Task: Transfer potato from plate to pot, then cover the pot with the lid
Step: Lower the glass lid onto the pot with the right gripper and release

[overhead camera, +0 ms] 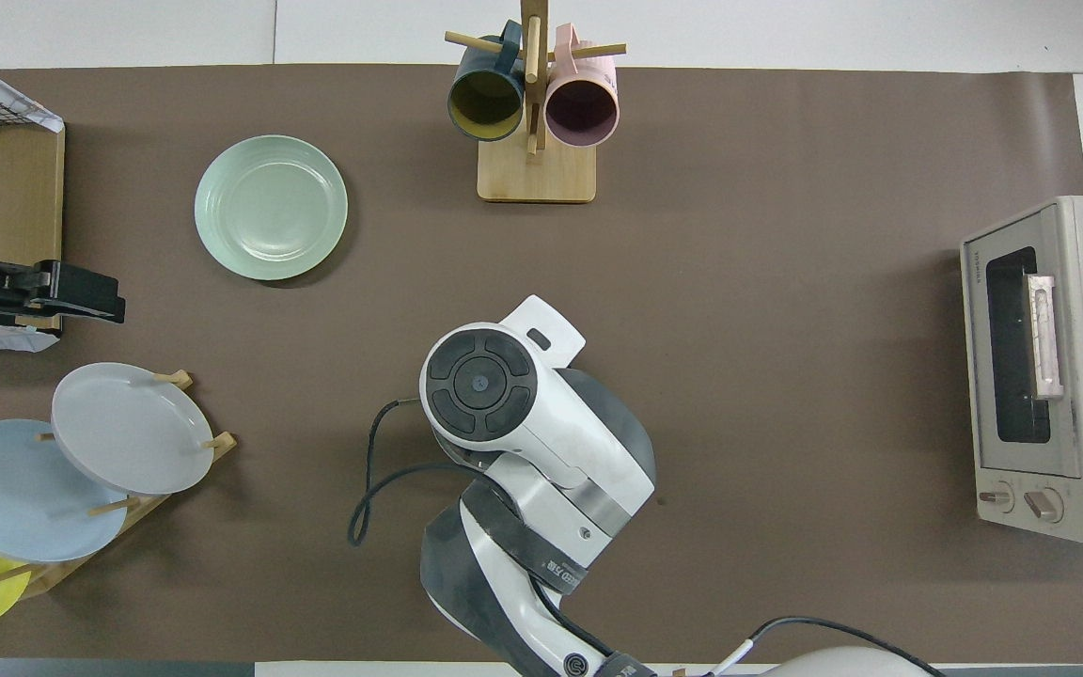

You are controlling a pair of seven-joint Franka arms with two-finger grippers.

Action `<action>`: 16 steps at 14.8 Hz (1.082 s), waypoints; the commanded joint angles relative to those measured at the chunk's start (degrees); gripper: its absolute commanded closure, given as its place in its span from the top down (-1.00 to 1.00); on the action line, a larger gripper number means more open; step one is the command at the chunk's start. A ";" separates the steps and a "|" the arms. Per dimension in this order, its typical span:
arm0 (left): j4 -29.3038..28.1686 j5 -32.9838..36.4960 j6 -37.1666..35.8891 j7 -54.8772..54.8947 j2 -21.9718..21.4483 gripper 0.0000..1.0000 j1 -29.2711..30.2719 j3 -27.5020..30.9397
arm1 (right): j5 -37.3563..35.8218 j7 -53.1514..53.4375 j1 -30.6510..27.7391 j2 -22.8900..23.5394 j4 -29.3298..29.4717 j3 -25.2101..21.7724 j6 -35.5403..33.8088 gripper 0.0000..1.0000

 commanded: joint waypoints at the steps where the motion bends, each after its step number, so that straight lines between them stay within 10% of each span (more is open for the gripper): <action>1: 1.27 0.01 -1.22 0.69 0.43 1.00 0.72 0.10 | -2.03 1.23 0.00 -1.00 -1.53 -0.08 1.28 -0.18; 6: 1.09 -0.07 -1.40 0.25 0.34 1.00 0.55 0.10 | -2.91 1.23 0.09 -1.18 -2.49 -0.08 2.33 -0.16; 8: 1.00 -0.34 -1.31 0.25 0.34 1.00 0.55 0.10 | -2.91 1.32 0.09 -1.26 -3.11 -0.08 3.04 0.02; 12: 0.30 -0.25 -0.61 0.60 0.08 1.00 0.81 0.10 | -2.82 1.23 0.09 -1.18 -2.50 -0.08 2.78 1.00; 16: 0.30 -0.25 -0.34 0.25 0.08 1.00 0.72 0.10 | -3.26 0.62 -1.40 -1.09 0.83 -0.43 0.85 1.00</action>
